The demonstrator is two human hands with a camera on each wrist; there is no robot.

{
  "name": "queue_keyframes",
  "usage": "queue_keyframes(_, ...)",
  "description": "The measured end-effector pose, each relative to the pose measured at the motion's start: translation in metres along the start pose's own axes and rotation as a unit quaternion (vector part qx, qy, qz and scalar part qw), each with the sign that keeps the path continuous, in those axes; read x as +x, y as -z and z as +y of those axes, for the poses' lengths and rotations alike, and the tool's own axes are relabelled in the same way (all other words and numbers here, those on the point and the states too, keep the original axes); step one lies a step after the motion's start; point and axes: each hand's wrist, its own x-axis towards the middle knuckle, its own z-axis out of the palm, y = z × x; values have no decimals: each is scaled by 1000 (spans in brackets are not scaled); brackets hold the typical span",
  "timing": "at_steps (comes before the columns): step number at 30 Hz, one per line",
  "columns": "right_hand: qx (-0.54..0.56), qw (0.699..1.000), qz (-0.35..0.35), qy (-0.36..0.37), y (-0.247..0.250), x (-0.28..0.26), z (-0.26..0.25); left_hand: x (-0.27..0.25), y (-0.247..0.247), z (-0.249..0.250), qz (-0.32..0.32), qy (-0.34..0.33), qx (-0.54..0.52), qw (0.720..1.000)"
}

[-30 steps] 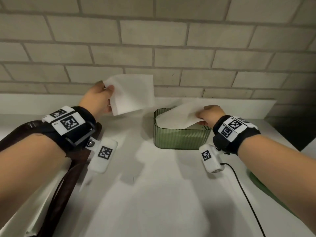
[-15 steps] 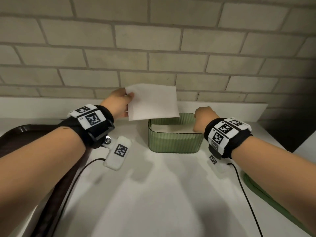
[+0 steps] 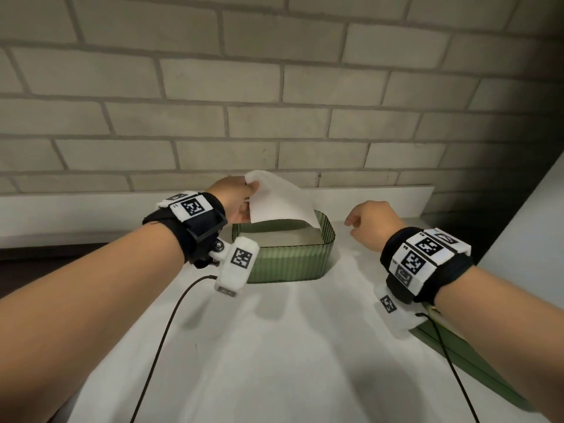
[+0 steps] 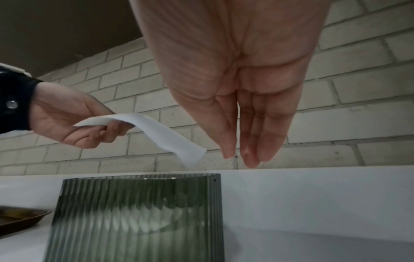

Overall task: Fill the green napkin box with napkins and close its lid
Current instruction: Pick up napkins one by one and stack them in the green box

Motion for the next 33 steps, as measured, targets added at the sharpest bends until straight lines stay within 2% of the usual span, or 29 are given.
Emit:
queue_keyframes(2,3,1000,-3,-3,-1,-4,3,2,1,-4,2,38,20,999)
queue_keyframes(5,13,1000,-2,-4,-4,-7,5,2,2,-11,18,82,152,985)
queue_keyframes(7,23,1000,5,-2,-7,-6,5,6,2,-18,46,63,258,963)
queue_keyframes(9,31,999,8,2,-8,-5,2,10,1,-21,84,34,309,947)
queue_keyframes(14,44,999,10,12,-13,-2,-4,13,-4,-22,77,57,300,949)
queue_keyframes(17,36,999,7,28,-15,0,-11,14,-7,-26,75,42,287,954)
queue_keyframes(21,38,998,6,42,-22,3,-21,20,-8,-28,72,34,366,927)
queue_keyframes(24,23,998,37,54,-26,8,-30,21,-9,-27,87,37,440,893)
queue_keyframes(26,14,998,24,57,-25,14,-40,21,-13,-26,83,19,477,875)
queue_keyframes(28,3,999,-26,43,-25,21,-48,24,-15,-26,76,4,456,887)
queue_keyframes(30,-6,998,-63,15,-23,27,-53,25,-16,-22,84,0,389,918)
queue_keyframes(33,69,993,-82,-44,-23,39,-59,19,-13,-12,85,12,248,965)
